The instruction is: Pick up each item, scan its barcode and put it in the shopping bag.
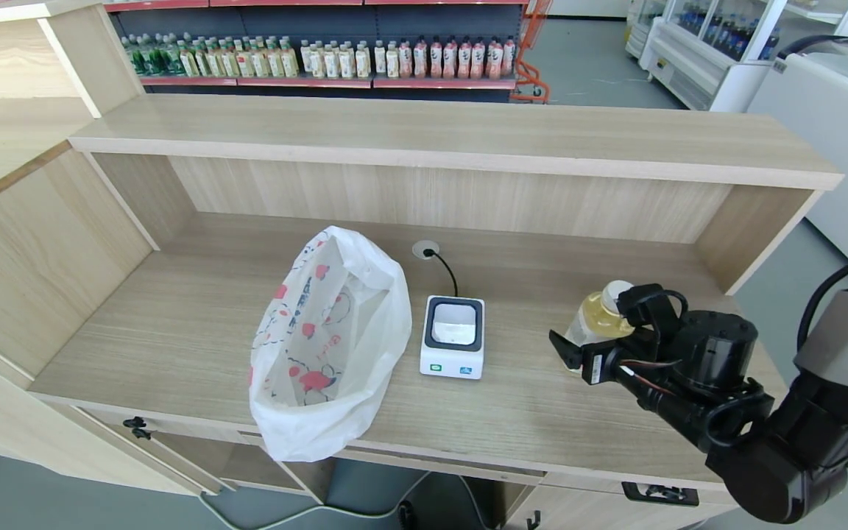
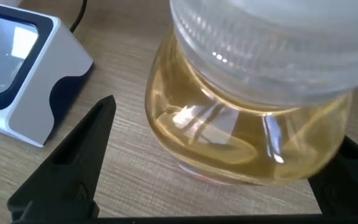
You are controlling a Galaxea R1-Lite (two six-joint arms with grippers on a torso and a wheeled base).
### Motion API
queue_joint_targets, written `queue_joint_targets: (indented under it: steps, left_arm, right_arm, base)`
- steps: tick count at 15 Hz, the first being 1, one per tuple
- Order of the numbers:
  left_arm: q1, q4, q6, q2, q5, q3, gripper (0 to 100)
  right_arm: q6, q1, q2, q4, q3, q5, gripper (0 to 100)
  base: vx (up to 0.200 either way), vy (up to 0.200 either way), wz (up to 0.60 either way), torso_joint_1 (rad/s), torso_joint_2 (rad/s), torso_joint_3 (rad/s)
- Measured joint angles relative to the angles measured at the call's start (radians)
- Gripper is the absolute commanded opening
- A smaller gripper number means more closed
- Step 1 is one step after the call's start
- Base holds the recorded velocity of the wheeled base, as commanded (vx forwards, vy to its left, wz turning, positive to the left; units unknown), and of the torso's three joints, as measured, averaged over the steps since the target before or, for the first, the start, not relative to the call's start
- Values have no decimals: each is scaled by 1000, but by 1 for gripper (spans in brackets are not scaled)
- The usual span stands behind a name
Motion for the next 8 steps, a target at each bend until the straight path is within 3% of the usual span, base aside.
queue_joint_targets:
  steps: [8]
  left_arm:
    - [0, 0, 0, 0, 0, 0, 100]
  right_arm:
    - [7, 0, 99, -111, -43, 15, 100]
  base:
    - [0, 0, 0, 0, 0, 0]
